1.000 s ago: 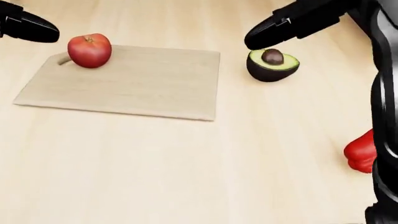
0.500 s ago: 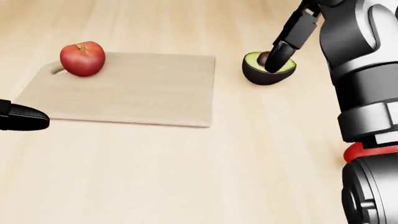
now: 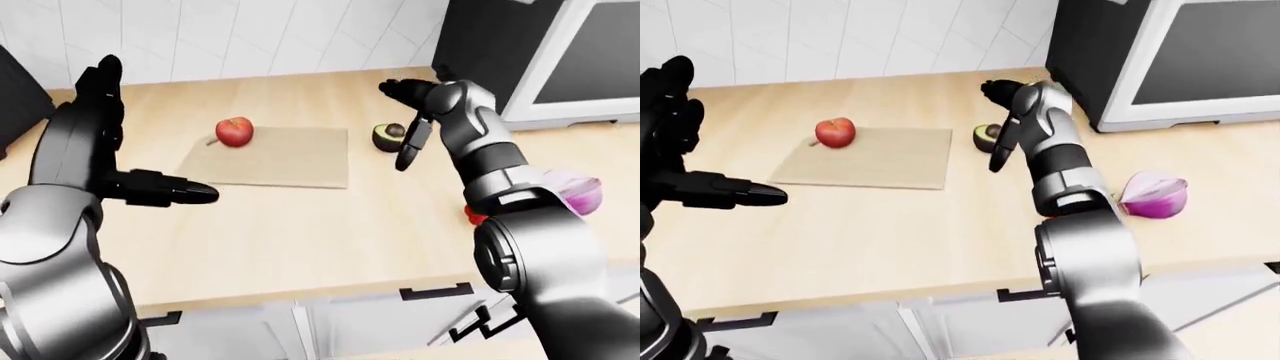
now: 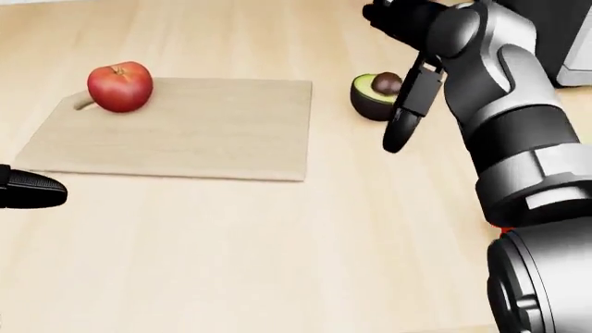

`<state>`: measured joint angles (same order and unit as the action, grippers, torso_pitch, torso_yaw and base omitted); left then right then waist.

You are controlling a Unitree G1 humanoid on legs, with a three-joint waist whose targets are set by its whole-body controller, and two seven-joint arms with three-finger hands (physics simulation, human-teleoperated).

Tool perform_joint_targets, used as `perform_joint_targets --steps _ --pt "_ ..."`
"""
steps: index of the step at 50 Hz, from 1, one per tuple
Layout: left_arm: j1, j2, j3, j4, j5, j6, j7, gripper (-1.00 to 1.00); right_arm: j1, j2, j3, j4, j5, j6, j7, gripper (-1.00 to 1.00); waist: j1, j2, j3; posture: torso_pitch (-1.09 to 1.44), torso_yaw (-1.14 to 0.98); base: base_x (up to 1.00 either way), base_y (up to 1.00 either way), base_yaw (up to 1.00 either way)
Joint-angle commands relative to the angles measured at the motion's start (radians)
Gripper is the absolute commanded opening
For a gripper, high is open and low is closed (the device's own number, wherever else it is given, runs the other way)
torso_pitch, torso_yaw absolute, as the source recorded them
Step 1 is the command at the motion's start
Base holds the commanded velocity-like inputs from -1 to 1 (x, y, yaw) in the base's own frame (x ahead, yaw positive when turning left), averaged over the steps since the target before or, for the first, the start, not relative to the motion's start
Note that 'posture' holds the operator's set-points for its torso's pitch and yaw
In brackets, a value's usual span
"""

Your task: Place the avocado, onion, tomato and bell pepper on the cutting board.

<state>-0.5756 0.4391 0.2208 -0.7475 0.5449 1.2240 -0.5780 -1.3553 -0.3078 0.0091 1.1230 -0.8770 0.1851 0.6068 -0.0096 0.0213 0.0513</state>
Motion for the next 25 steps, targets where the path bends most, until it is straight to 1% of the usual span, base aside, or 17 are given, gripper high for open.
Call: perform_joint_targets --steps 1,5,6,7,9,11,14,17,20,25 --pt "-0.019 0.013 0.013 -0.02 0.006 -0.03 0.012 1.0 -0.049 -0.009 -0.003 -0.029 -0.003 -0.024 -0.023 1.0 0.0 0.002 -0.029 0.0 0.0 0.0 0.0 0.0" --pt "-0.012 0.011 0.016 -0.017 0.002 -0.04 0.019 1.0 -0.042 -0.002 0.002 -0.009 -0.012 -0.033 -0.036 0.98 0.0 0.003 -0.03 0.0 0.0 0.0 0.0 0.0" --pt "-0.012 0.012 0.018 -0.015 0.002 -0.041 0.019 1.0 -0.043 -0.001 0.003 -0.003 -0.014 -0.035 -0.039 0.87 0.001 0.003 -0.03 0.0 0.0 0.0 0.0 0.0" --pt "-0.01 0.013 0.02 -0.016 0.001 -0.042 0.019 1.0 -0.044 0.0 0.002 0.002 -0.015 -0.034 -0.045 0.84 0.001 0.003 -0.031 0.0 0.0 0.0 0.0 0.0" --pt "-0.004 0.016 0.024 -0.025 0.001 -0.038 0.015 1.0 -0.042 0.002 0.003 0.005 -0.017 -0.033 -0.044 0.67 0.001 0.003 -0.032 0.0 0.0 0.0 0.0 0.0" --pt "0.004 0.025 0.025 -0.024 0.005 -0.045 0.017 1.0 -0.045 0.005 0.004 0.012 -0.019 -0.034 -0.044 0.6 0.001 0.004 -0.032 0.0 0.0 0.0 0.0 0.0" --pt "0.0 0.026 0.021 -0.024 0.009 -0.041 0.014 1.0 -0.05 0.008 0.005 0.023 -0.021 -0.039 -0.053 0.55 0.001 0.005 -0.033 0.0 0.0 0.0 0.0 0.0" --pt "-0.001 0.034 0.028 -0.022 0.014 -0.044 0.012 1.0 -0.046 0.011 0.004 0.022 -0.02 -0.041 -0.054 0.51 0.002 0.006 -0.034 0.0 0.0 0.0 0.0 0.0" --pt "-0.013 0.037 0.023 -0.019 0.019 -0.039 0.01 1.0 -0.038 0.009 0.006 0.017 -0.023 -0.049 -0.059 0.4 0.002 0.006 -0.034 0.0 0.0 0.0 0.0 0.0" --pt "-0.011 0.039 0.023 -0.018 0.028 -0.043 0.008 1.0 -0.029 0.009 0.007 0.007 -0.026 -0.053 -0.053 0.36 0.003 0.005 -0.035 0.0 0.0 0.0 0.0 0.0"
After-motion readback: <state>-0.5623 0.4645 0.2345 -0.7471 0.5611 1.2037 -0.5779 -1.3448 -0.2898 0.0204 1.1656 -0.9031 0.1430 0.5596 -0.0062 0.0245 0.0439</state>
